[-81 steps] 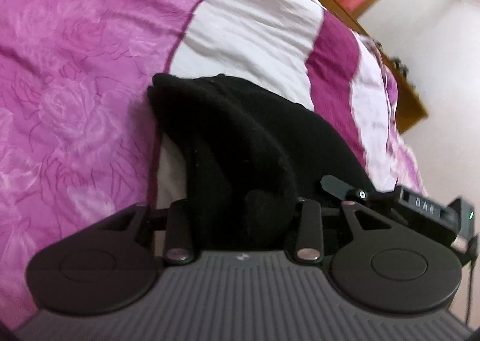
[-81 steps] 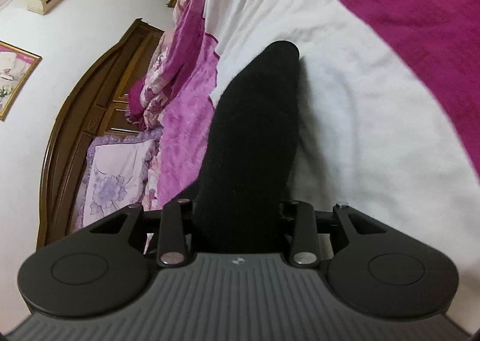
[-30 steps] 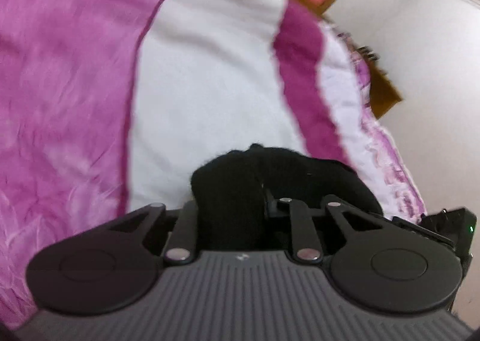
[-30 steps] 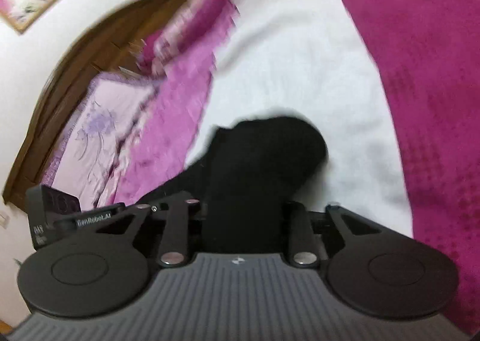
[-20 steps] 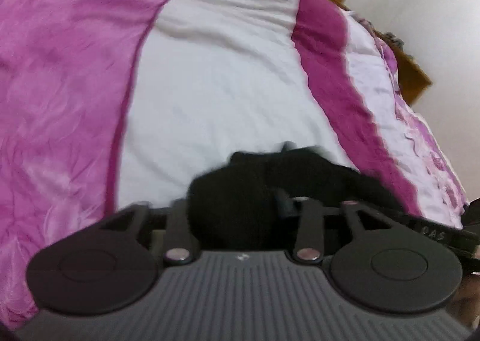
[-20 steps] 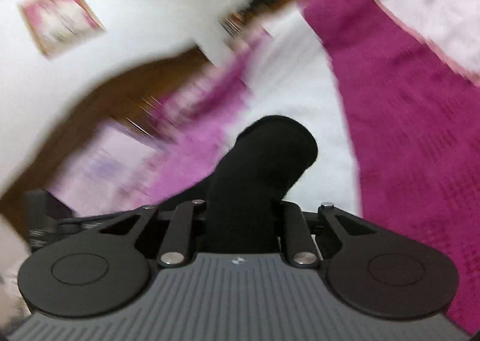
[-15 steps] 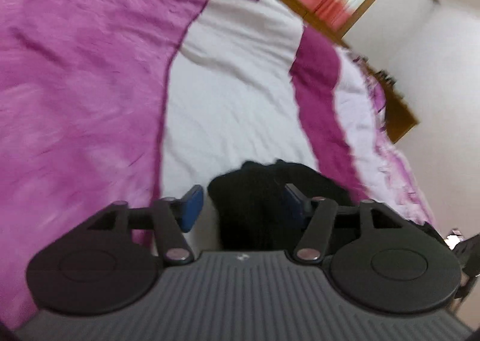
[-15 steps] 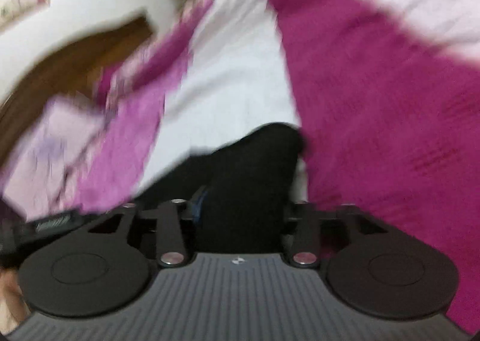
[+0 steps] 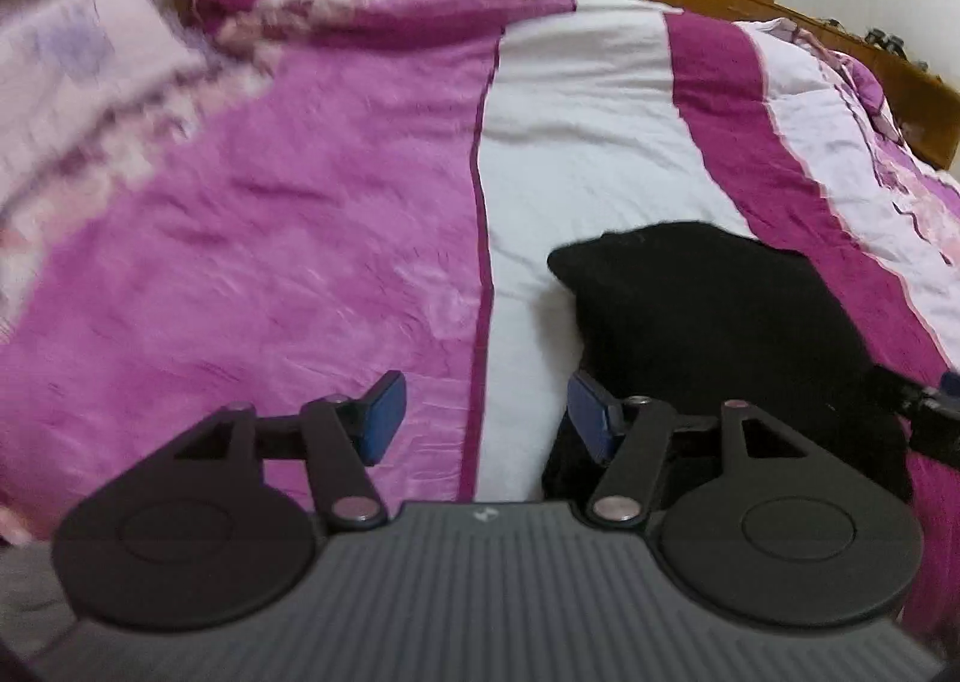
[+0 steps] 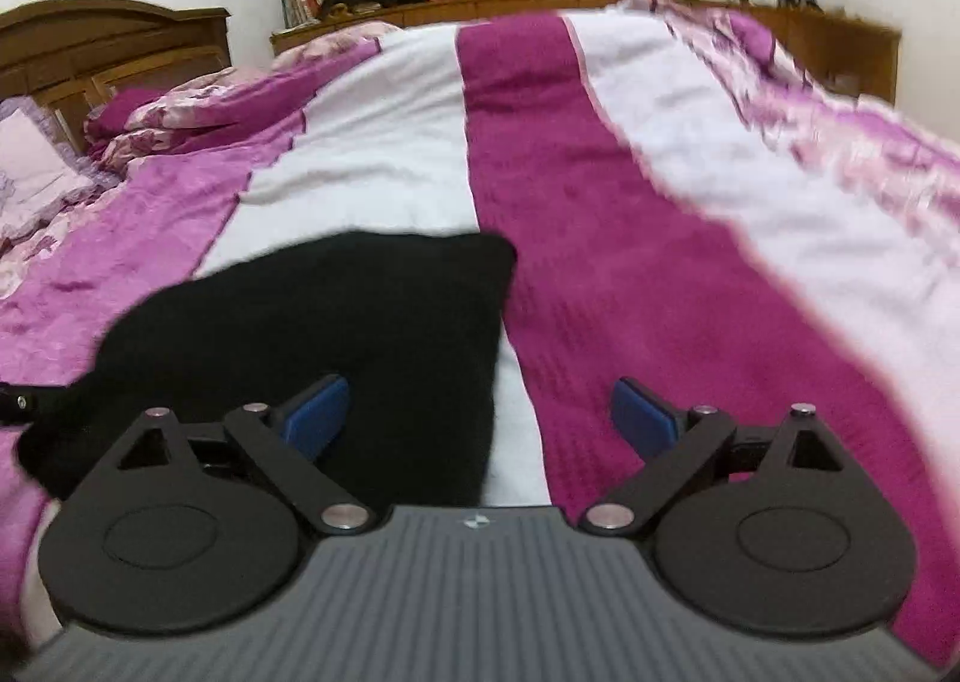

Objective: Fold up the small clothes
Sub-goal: 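Open both grippers and pull them back from the folded cardigan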

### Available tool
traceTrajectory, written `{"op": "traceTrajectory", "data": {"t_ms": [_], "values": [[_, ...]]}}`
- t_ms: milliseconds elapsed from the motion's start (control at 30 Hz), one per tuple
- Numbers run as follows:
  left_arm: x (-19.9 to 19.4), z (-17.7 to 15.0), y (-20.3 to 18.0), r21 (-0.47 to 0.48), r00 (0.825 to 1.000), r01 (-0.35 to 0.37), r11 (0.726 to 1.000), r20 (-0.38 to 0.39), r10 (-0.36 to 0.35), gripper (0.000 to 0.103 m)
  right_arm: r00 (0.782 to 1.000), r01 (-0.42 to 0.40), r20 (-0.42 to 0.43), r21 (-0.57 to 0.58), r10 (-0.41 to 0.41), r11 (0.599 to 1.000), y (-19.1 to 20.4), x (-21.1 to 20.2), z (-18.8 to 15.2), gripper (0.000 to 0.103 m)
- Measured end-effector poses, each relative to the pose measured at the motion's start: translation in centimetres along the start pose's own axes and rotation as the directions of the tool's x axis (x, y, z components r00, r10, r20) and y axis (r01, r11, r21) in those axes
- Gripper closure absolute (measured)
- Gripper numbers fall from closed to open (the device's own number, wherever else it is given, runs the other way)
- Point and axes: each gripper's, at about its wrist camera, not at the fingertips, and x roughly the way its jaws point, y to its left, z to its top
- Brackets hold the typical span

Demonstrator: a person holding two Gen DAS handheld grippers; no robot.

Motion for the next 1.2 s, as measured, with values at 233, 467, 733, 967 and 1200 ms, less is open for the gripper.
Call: {"op": "traceTrajectory", "data": {"t_ms": [233, 467, 733, 967, 1200], "values": [[-7.6, 0.2, -2.3, 0.056, 1.000, 0.002, 0.998, 0.029, -0.004, 0.028, 1.000, -0.024, -0.020, -0.105, 0.022, 0.994, 3.7, -10.6, 3.6, 0.005], [-12.5, 0.1, -4.8, 0.098, 0.999, 0.030, 0.995, 0.042, -0.035, 0.019, 0.996, -0.074, -0.055, -0.125, 0.067, 0.989, 5.4, -18.9, 4.5, 0.005], [-12.1, -3.3, -5.9, 0.092, 0.999, -0.020, 0.996, 0.051, 0.015, 0.019, 0.996, 0.043, -0.067, -0.154, -0.053, 0.987, 3.7, -21.1, 1.3, 0.003], [-6.8, -7.3, -6.4, 0.114, 0.997, -0.071, 0.991, 0.007, 0.071, 0.019, 0.998, 0.033, -0.049, -0.007, -0.033, 0.999, 0.2, -16.5, -3.6, 0.003], [-2.2, -10.0, -5.9, 0.048, 0.994, -0.031, 0.998, -0.106, 0.036, 0.019, 0.991, -0.056, -0.124, -0.012, 0.054, 0.998, 0.6, -13.6, -8.1, 0.003]]}}
